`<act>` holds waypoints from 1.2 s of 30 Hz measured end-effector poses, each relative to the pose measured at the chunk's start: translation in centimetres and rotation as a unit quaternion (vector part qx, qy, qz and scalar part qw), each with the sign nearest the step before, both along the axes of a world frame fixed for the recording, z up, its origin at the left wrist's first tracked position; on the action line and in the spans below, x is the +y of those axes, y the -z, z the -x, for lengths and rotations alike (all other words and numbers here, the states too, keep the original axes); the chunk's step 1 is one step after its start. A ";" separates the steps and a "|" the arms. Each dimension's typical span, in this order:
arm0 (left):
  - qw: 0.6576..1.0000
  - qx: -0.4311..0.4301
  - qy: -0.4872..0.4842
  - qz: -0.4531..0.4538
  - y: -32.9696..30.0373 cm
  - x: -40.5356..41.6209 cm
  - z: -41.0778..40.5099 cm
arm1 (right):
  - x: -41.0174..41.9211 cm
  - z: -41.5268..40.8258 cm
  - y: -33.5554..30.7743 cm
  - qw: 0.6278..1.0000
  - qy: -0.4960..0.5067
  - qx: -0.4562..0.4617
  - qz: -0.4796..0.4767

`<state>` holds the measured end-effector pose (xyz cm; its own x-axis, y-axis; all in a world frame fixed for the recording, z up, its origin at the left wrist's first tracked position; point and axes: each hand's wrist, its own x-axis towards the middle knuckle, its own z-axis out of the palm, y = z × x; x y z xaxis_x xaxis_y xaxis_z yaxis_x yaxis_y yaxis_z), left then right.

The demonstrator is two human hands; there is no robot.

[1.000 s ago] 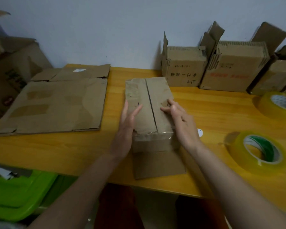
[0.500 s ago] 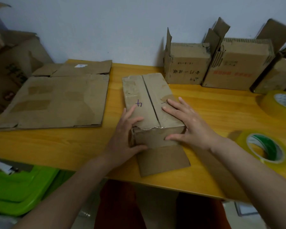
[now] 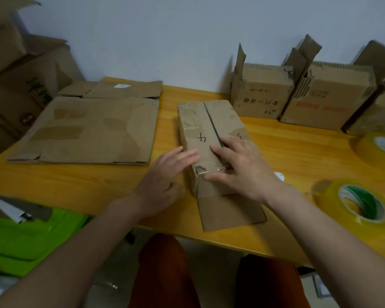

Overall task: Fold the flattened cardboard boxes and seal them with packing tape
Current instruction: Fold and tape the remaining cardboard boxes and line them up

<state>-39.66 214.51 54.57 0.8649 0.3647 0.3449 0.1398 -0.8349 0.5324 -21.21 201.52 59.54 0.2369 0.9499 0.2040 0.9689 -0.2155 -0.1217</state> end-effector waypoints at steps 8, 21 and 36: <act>0.996 -0.020 0.013 -0.087 0.6 2.1 -0.7 | -0.5 0.0 0.6 0.999 -0.031 0.018 -0.041; 0.980 -0.188 -0.057 -0.034 3.5 -1.2 -3.0 | 0.1 2.8 0.3 0.999 0.041 0.015 -0.014; 0.987 -0.153 -0.039 0.031 2.6 -0.7 -2.5 | -3.0 -3.1 -0.9 0.960 0.004 0.250 -0.123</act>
